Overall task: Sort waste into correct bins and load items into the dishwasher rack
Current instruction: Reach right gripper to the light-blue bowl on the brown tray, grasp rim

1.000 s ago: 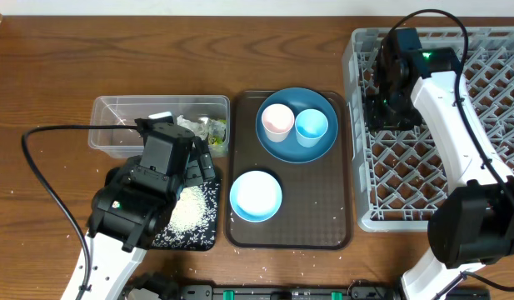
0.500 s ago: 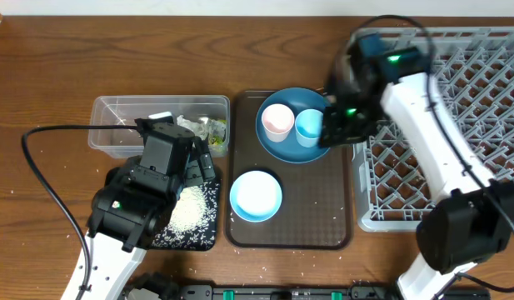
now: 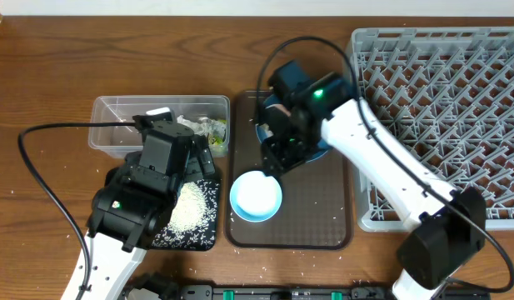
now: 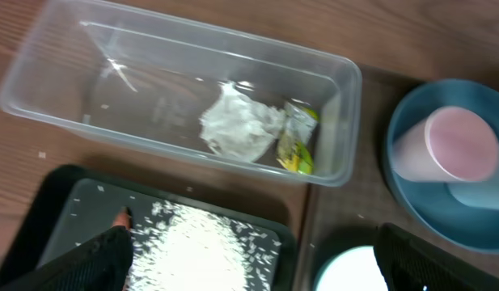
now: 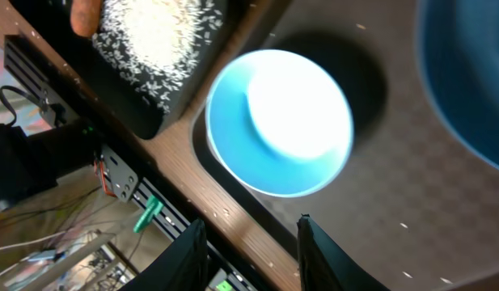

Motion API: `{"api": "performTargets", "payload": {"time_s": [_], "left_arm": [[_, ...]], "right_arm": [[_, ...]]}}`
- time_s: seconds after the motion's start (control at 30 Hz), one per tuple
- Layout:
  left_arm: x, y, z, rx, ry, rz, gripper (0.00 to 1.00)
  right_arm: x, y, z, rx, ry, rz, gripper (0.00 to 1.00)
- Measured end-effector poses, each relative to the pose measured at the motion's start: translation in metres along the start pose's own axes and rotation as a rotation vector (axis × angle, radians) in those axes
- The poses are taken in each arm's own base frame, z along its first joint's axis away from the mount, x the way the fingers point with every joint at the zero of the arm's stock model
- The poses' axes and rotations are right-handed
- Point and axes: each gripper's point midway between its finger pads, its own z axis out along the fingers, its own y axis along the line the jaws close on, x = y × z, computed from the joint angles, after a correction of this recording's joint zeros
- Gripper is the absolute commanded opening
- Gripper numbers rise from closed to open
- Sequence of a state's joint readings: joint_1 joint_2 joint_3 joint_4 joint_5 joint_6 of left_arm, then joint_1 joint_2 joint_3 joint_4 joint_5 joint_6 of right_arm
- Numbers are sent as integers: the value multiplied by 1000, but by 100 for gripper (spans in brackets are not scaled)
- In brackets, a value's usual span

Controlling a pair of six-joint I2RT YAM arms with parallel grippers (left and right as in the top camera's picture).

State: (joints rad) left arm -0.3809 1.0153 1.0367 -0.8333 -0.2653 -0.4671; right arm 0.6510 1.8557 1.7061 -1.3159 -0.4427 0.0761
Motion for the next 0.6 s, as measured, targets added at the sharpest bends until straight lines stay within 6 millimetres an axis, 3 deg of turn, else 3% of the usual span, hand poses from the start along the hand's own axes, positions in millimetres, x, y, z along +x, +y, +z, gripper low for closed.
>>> {"api": "performTargets", "payload": {"time_s": [0.13, 0.5, 0.6], "left_arm": [[-5, 14, 1, -56, -19, -20, 97], [0, 106, 4, -290, 54, -244, 97], [2, 122, 3, -318, 68, -306, 97]], "right_arm": [[0, 14, 11, 58, -3, -17, 35], [6, 44, 35, 263, -46, -55, 36], [6, 49, 45, 287, -65, -61, 36]]}}
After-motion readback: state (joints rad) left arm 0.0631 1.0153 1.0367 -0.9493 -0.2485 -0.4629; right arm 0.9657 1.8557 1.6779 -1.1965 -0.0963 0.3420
